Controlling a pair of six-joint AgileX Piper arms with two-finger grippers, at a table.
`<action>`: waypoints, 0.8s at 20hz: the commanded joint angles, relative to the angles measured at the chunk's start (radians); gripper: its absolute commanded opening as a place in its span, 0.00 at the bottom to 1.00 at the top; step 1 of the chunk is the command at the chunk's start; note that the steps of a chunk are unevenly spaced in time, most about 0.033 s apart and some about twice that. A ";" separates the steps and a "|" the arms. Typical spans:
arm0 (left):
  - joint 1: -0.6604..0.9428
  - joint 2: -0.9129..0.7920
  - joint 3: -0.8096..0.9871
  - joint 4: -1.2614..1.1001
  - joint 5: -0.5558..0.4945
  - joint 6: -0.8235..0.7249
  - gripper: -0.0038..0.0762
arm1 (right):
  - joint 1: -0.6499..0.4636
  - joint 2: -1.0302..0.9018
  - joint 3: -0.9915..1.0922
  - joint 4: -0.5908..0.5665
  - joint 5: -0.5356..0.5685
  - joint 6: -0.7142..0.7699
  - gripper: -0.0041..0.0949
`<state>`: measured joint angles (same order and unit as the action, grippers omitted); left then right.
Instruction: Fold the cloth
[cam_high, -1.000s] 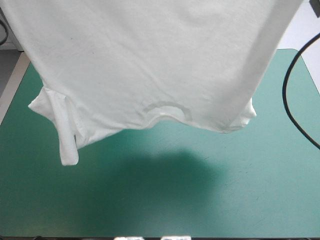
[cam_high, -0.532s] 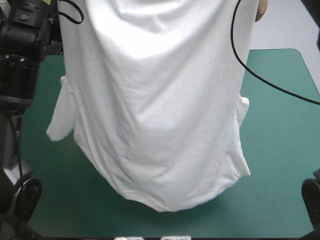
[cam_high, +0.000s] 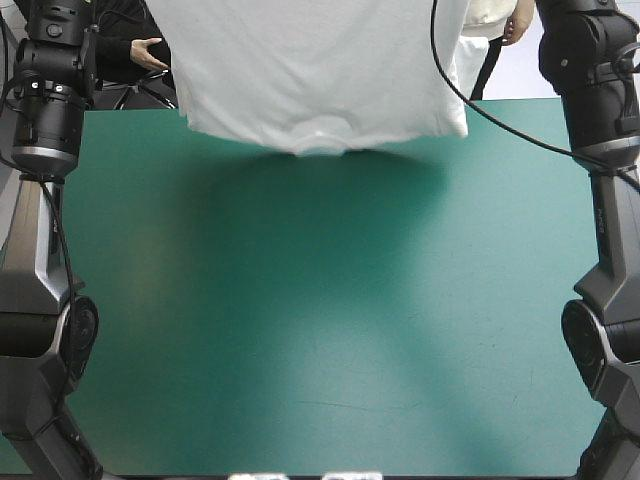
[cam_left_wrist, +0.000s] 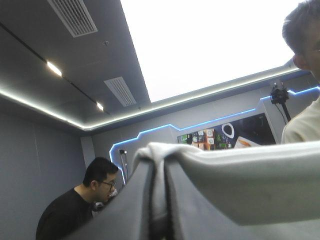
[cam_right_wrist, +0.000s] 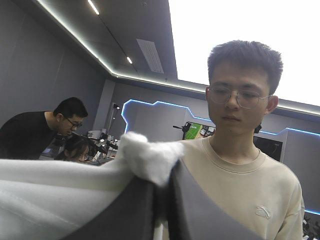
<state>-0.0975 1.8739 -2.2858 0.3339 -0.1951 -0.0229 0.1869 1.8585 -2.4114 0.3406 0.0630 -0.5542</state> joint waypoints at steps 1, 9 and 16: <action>-0.003 -0.055 -0.036 -0.021 -0.058 -0.016 0.03 | -0.005 -0.040 -0.033 0.004 -0.011 -0.006 0.02; -0.003 0.024 0.207 -0.146 0.925 -0.119 0.03 | -0.005 0.126 -0.023 -0.092 0.661 0.177 0.02; -0.003 -0.049 0.662 -0.448 0.943 0.149 0.03 | -0.005 0.151 0.098 -0.125 1.104 0.192 0.03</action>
<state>-0.0975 1.9355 -1.6809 -0.0481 0.7961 0.0633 0.1869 2.0755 -2.3505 0.2183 1.1038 -0.3623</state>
